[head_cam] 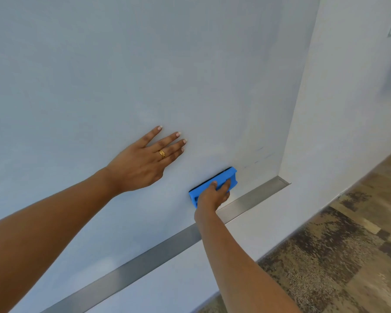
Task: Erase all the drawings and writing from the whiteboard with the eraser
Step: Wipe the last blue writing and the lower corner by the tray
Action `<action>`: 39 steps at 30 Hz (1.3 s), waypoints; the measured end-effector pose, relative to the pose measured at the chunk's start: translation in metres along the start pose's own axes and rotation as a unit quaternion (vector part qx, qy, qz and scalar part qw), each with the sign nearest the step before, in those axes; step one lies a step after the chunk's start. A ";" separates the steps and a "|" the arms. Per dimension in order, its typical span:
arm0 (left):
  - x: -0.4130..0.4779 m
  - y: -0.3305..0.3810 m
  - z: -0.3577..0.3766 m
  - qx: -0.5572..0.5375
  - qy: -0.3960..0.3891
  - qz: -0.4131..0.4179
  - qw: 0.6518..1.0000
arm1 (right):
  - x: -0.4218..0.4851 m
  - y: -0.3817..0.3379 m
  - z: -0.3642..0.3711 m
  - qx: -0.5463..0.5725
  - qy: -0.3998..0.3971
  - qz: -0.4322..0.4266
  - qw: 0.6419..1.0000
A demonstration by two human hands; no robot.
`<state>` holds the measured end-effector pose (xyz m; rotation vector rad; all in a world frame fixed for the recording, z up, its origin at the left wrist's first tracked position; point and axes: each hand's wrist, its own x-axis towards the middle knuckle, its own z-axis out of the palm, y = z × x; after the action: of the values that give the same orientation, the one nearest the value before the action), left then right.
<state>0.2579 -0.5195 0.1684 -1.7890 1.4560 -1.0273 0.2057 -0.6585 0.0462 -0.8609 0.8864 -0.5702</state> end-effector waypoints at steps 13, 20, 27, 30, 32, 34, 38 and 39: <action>0.011 0.006 0.004 0.010 0.017 0.002 1.000 | 0.015 -0.004 -0.022 -0.050 -0.014 -0.020 0.998; 0.025 0.007 0.006 0.005 0.006 0.019 1.000 | -0.008 -0.013 0.000 -0.085 -0.083 -0.217 0.969; 0.039 0.009 0.006 -0.009 0.001 0.020 1.000 | -0.007 -0.007 -0.002 -0.130 -0.118 -0.346 0.922; 0.045 0.009 0.008 -0.008 -0.002 0.023 1.000 | 0.011 -0.011 -0.006 -0.126 -0.087 -0.322 0.934; 0.050 0.010 0.010 -0.004 0.001 0.025 1.000 | 0.029 -0.015 -0.010 -0.117 -0.055 -0.301 0.945; 0.056 0.011 0.011 -0.003 0.005 0.026 1.000 | 0.047 -0.020 -0.016 -0.101 -0.035 -0.265 0.958; 0.068 0.016 0.015 -0.004 0.010 0.029 1.000 | 0.079 -0.026 -0.031 -0.074 -0.014 -0.160 0.984; 0.071 0.017 0.016 -0.004 0.011 0.029 1.000 | 0.087 -0.027 -0.035 -0.069 -0.010 -0.133 0.989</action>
<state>0.2697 -0.5923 0.1596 -1.7364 1.5175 -1.0165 0.2196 -0.7515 0.0189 -1.1201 0.8044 -0.7362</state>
